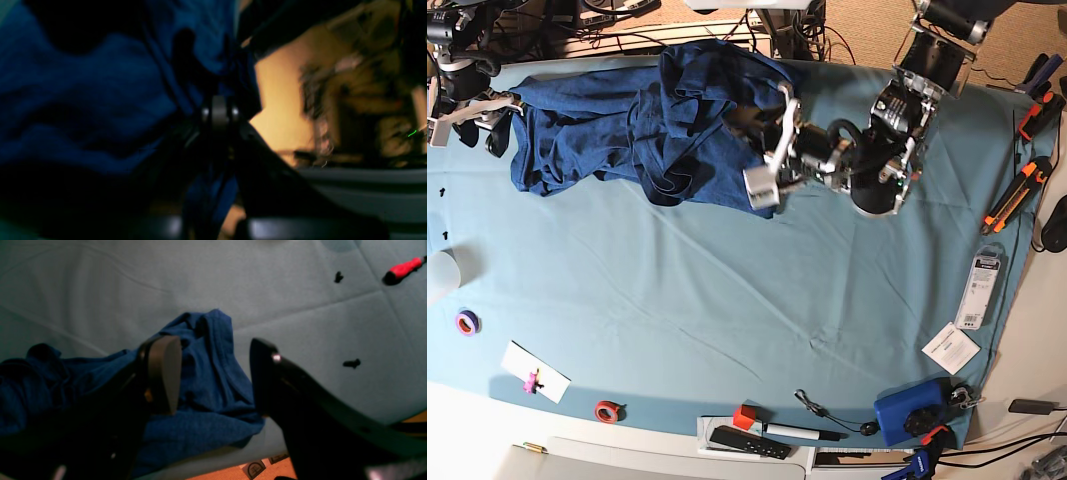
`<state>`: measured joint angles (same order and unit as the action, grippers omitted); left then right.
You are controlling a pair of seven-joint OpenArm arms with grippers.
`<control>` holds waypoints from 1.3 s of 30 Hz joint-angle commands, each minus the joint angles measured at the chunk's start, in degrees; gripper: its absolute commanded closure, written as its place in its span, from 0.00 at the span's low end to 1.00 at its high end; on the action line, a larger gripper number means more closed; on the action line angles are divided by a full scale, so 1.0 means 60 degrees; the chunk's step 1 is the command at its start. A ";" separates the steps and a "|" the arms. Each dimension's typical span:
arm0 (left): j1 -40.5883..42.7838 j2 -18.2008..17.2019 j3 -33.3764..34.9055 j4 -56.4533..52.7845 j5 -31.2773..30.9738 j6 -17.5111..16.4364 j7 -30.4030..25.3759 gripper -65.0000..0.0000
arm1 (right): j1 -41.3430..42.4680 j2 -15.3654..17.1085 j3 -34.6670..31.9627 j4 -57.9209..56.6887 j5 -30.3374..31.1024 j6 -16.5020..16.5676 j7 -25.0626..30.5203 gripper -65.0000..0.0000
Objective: Layout the t-shirt on the table in an organized manner, then fold the t-shirt properly
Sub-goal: 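Grasp the folded fabric with the left gripper and push it toward the right gripper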
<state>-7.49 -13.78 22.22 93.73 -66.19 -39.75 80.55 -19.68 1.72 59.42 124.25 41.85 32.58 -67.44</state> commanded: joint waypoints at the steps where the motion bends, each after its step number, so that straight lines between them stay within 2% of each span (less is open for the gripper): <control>1: -0.0149 -0.0095 0.0131 0.0120 0.0404 -0.0042 -0.0092 1.00 | 0.0000 0.0109 0.0044 0.0157 0.0120 -0.0007 0.0259 0.50; 4: -0.0153 -0.0415 0.0616 0.0120 0.1851 -0.0042 -0.0092 1.00 | 0.0000 0.0113 0.0044 0.0157 0.0124 -0.0011 0.0251 0.50; 6: -0.0153 -0.0685 0.0914 0.0120 0.2310 -0.0042 -0.0641 1.00 | 0.0000 0.0113 0.0044 0.0157 0.0120 -0.0007 0.0251 0.50; 10: -0.0149 -0.0900 0.1290 0.0120 0.2328 -0.0042 -0.1016 1.00 | 0.0000 0.0109 0.0044 0.0157 0.0124 -0.0011 0.0266 0.50; 13: -0.0157 -0.0831 0.1341 0.0124 0.1734 -0.0042 -0.1020 1.00 | 0.0000 0.0113 0.0044 0.0157 0.0124 -0.0007 0.0270 0.50; 15: -0.0153 -0.0707 0.1337 0.0124 0.1377 -0.0042 -0.1005 1.00 | 0.0000 0.0113 0.0044 0.0157 0.0124 -0.0007 0.0270 0.50; 33: -0.0153 0.0958 0.1341 0.0124 0.1311 -0.0042 -0.1016 1.00 | 0.0000 0.0113 0.0044 0.0157 0.0120 -0.0007 0.0277 0.50; 39: -0.0157 0.1293 0.1341 0.0124 0.1315 -0.0042 -0.1104 1.00 | 0.0000 0.0113 0.0044 0.0157 0.0124 -0.0007 0.0273 0.50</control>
<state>-7.49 -6.61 30.37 93.69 -56.84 -39.72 75.02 -19.68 1.72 59.42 124.25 41.85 32.58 -67.42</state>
